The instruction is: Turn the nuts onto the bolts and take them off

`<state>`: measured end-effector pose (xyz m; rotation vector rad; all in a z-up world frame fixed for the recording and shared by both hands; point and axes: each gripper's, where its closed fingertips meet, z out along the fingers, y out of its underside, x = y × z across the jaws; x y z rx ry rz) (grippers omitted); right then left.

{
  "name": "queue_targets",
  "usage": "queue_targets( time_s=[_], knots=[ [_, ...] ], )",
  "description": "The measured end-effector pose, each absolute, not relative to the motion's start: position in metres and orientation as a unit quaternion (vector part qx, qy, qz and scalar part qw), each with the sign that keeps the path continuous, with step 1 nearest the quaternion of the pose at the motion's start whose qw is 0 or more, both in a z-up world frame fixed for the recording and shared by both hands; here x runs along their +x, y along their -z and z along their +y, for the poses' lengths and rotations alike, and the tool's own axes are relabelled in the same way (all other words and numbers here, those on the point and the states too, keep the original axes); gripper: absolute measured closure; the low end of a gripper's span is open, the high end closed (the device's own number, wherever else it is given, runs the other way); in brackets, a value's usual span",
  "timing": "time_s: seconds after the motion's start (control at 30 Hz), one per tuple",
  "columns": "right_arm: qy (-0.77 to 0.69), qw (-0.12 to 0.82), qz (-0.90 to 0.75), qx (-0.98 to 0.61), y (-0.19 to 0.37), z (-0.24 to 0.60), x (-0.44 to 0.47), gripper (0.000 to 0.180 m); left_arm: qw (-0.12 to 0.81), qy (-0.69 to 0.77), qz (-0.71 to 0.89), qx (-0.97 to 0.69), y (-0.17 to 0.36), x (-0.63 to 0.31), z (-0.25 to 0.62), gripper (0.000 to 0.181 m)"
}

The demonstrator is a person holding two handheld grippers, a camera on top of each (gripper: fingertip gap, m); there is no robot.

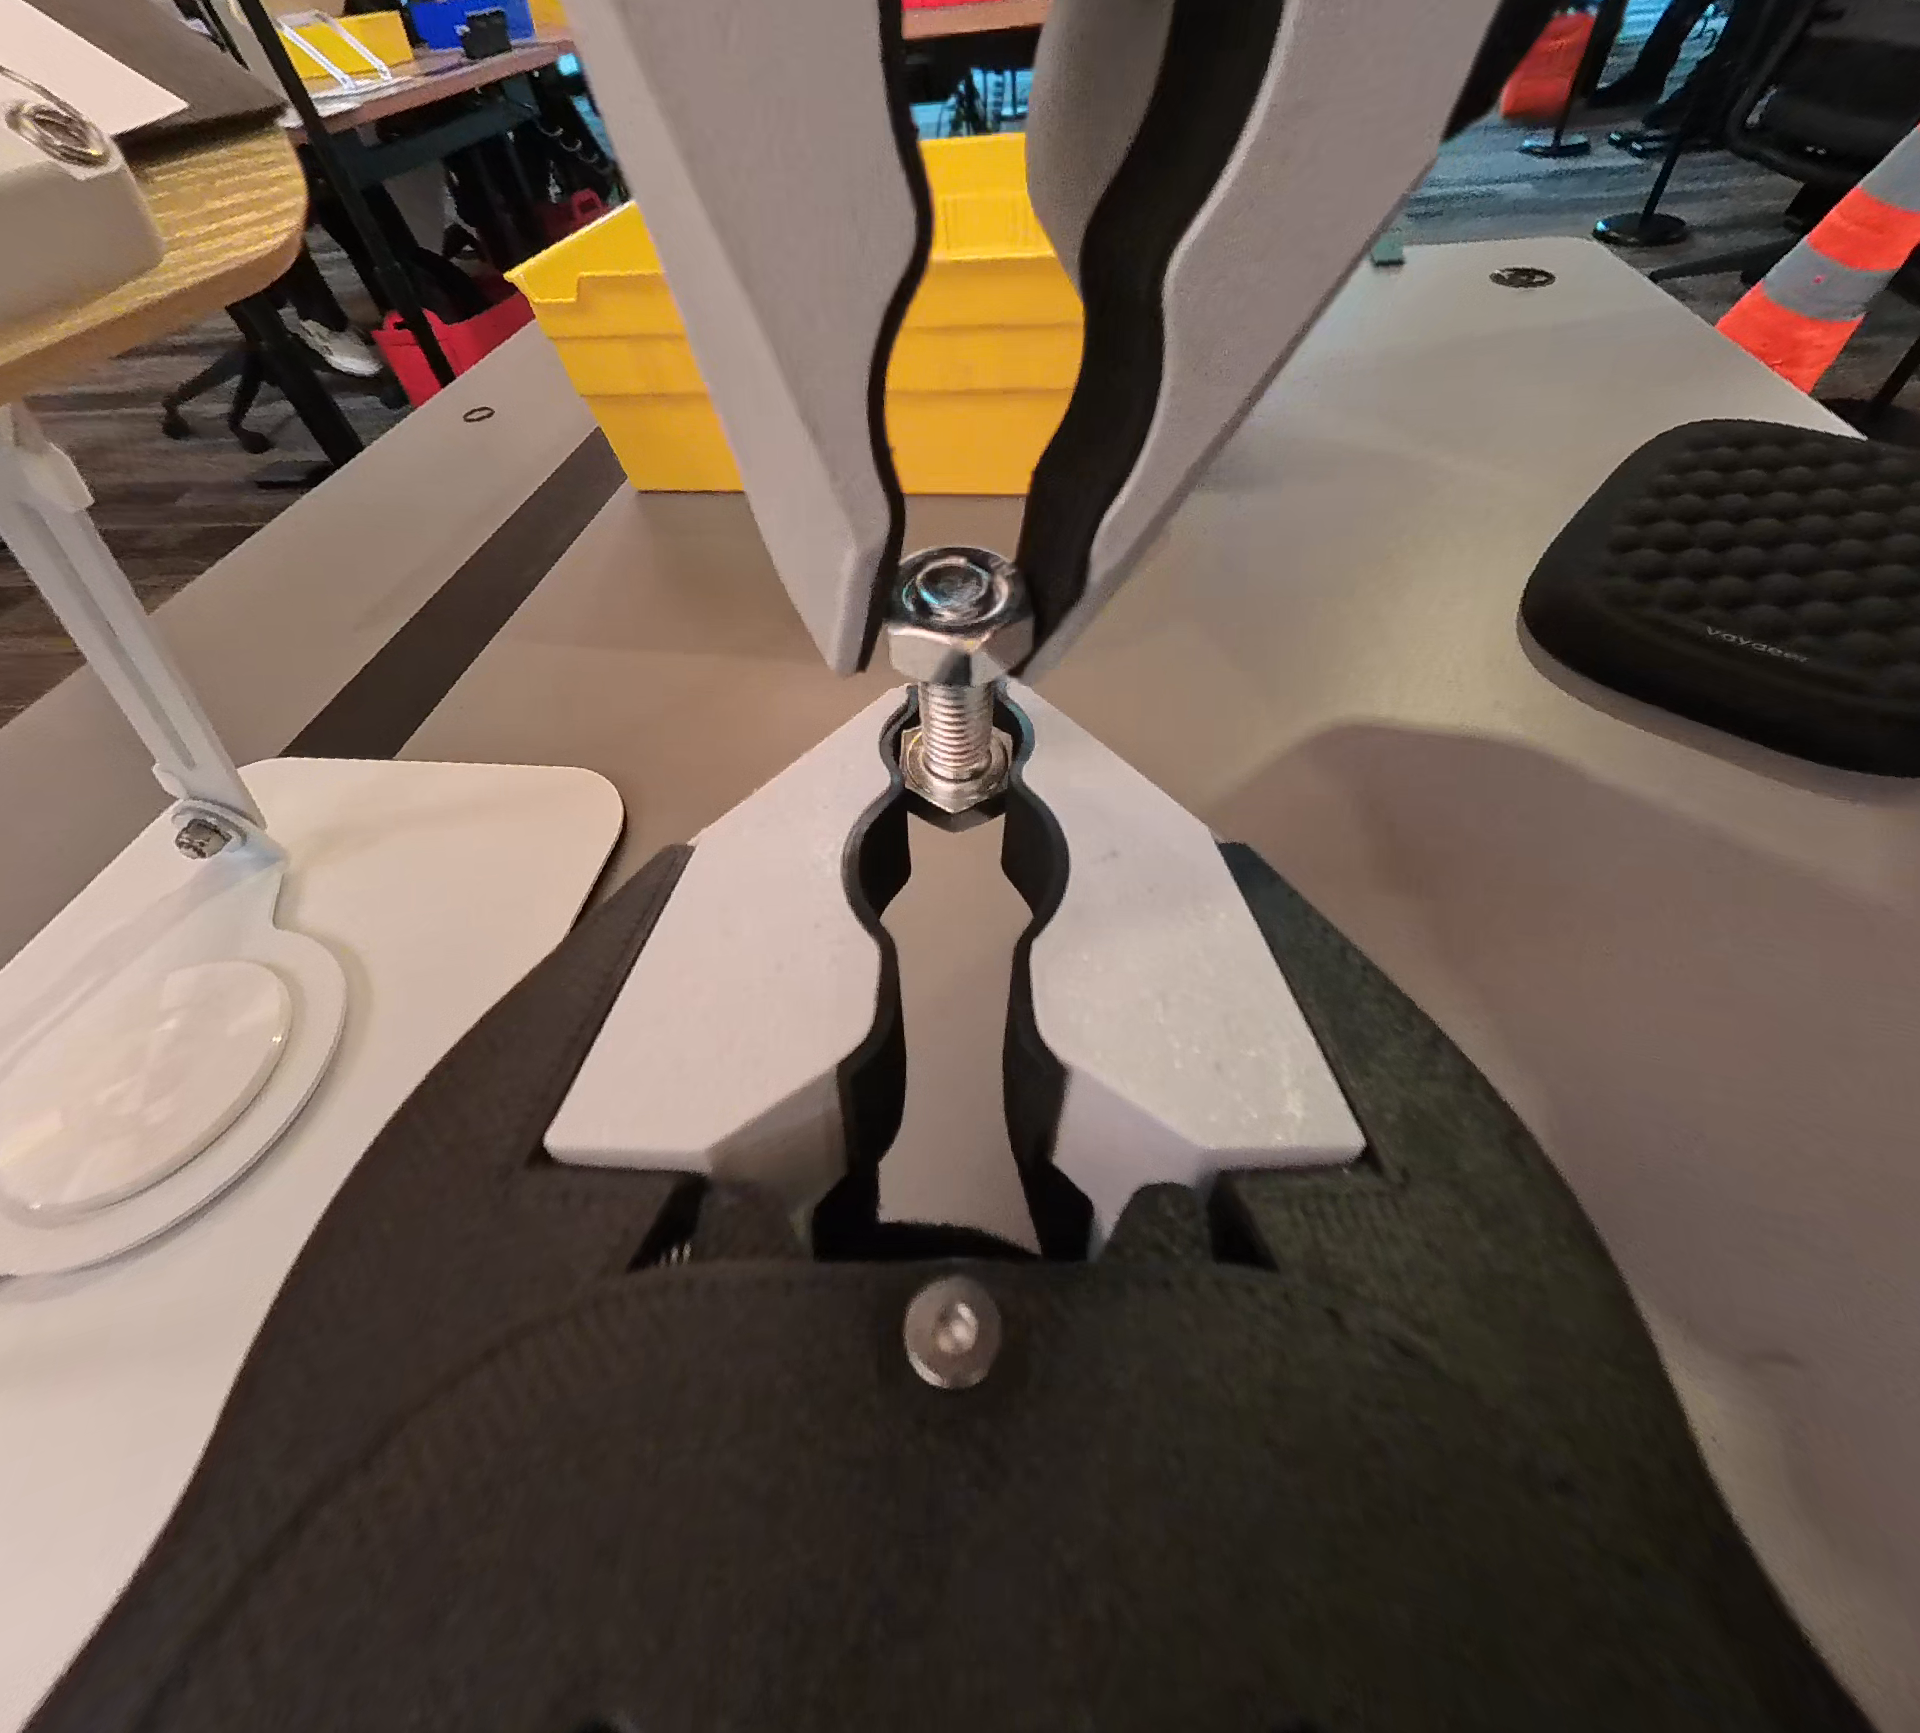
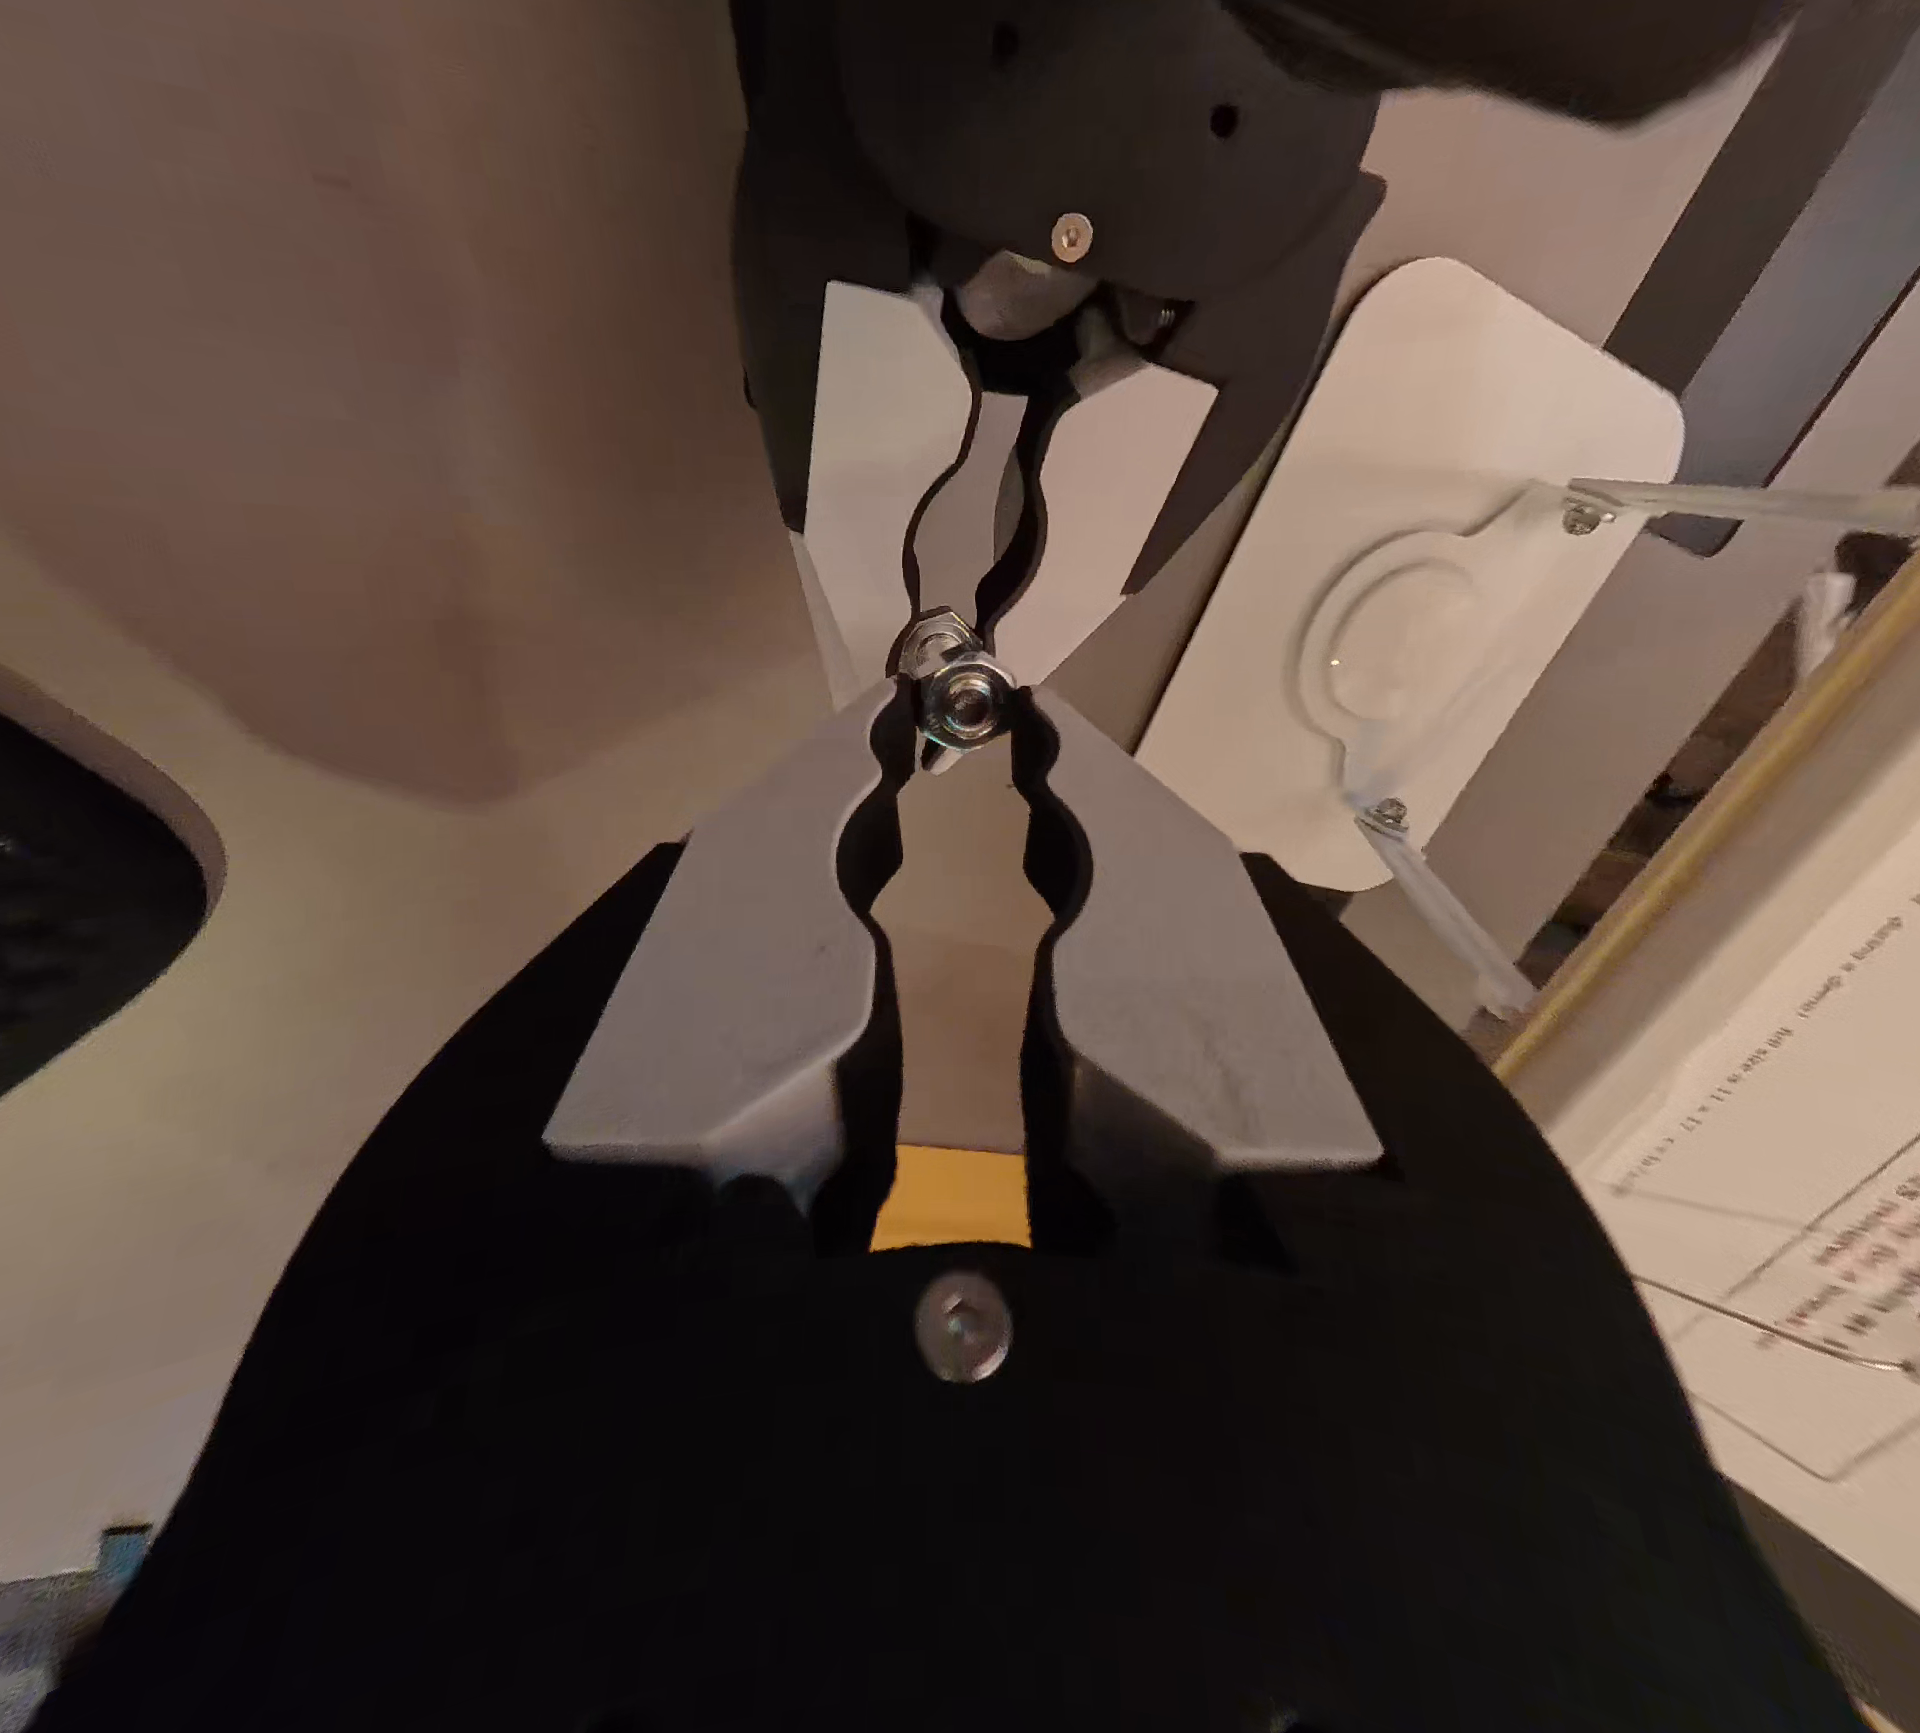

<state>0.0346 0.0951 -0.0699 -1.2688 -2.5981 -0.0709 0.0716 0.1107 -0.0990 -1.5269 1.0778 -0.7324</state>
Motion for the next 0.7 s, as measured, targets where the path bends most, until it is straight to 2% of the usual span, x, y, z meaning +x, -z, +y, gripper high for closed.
queue_targets(
  time_s=[0.53,0.6,0.7],
  knots=[
    [-0.073,0.105,-0.846,-0.517,0.0709,0.0960,0.0391,0.164,0.535,0.314,0.453,-0.640,0.0993,0.0726,0.1096,0.170],
    [-0.075,0.118,-0.852,-0.505,0.0682,0.0950,0.0368,0.144,0.537,0.314,0.450,-0.641,0.0981,0.0716,0.1105,0.171],
    [-0.040,0.143,-0.876,-0.458,0.0633,0.0962,0.0357,0.146,0.537,0.315,0.447,-0.642,0.0982,0.0699,0.1113,0.171]
  ],
)
